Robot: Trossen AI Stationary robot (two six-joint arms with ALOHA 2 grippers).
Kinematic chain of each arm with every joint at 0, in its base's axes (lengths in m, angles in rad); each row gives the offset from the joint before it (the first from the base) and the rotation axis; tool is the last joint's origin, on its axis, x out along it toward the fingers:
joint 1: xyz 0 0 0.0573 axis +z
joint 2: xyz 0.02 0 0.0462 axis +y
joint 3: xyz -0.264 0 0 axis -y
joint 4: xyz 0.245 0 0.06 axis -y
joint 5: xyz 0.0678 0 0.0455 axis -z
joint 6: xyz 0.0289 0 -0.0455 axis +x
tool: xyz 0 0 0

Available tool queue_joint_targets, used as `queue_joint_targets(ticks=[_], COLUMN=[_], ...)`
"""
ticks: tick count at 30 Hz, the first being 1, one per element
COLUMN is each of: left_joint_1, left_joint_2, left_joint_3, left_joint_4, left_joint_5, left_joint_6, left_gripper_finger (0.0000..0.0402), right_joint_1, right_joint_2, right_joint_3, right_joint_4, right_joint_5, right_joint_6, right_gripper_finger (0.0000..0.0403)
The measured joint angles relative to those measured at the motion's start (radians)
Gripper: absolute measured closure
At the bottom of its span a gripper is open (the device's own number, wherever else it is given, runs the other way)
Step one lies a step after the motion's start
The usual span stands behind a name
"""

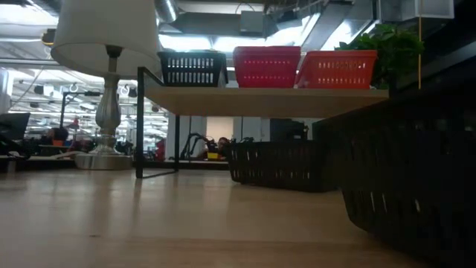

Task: Stack baskets on shelf by color
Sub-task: Stack the orange bin on top of the orange bin on the shelf

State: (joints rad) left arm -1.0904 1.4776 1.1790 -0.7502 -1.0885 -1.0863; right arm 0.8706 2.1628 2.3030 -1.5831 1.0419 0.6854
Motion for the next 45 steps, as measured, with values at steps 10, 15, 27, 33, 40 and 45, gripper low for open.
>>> queue_joint_targets(ticks=[10,15,27,33,40,45], left_joint_1=[0.031,0.042,0.041,0.041,0.044,0.057], left_joint_2=[0.000,0.000,0.000,0.000,0.000,0.000], left_joint_3=[0.000,0.000,0.000,0.000,0.000,0.000], left_joint_4=[0.000,-0.001,-0.002,-0.002,-0.002,-0.002], left_joint_5=[0.042,0.054,0.055,0.055,0.055,0.055], left_joint_6=[-0.003,-0.003,-0.003,-0.003,-0.003,-0.003], left_gripper_finger=[0.0310,0.0310,0.0310,0.0310,0.0310,0.0310], right_joint_1=[-0.009,-0.021,-0.165,-0.218,-0.276,-0.358], right_joint_2=[-0.083,-0.233,-0.710,-0.877,-0.896,-0.896], right_joint_3=[-0.020,-0.020,-0.511,-0.785,-0.926,-0.964], right_joint_4=[0.013,0.012,0.009,0.059,0.276,0.363], right_joint_5=[0.128,0.128,-0.084,-0.110,-0.134,-0.205], right_joint_6=[-0.221,-0.282,-0.115,-0.019,-0.191,-0.279], right_gripper_finger=[0.0401,0.0401,0.0401,0.0401,0.0401,0.0401])
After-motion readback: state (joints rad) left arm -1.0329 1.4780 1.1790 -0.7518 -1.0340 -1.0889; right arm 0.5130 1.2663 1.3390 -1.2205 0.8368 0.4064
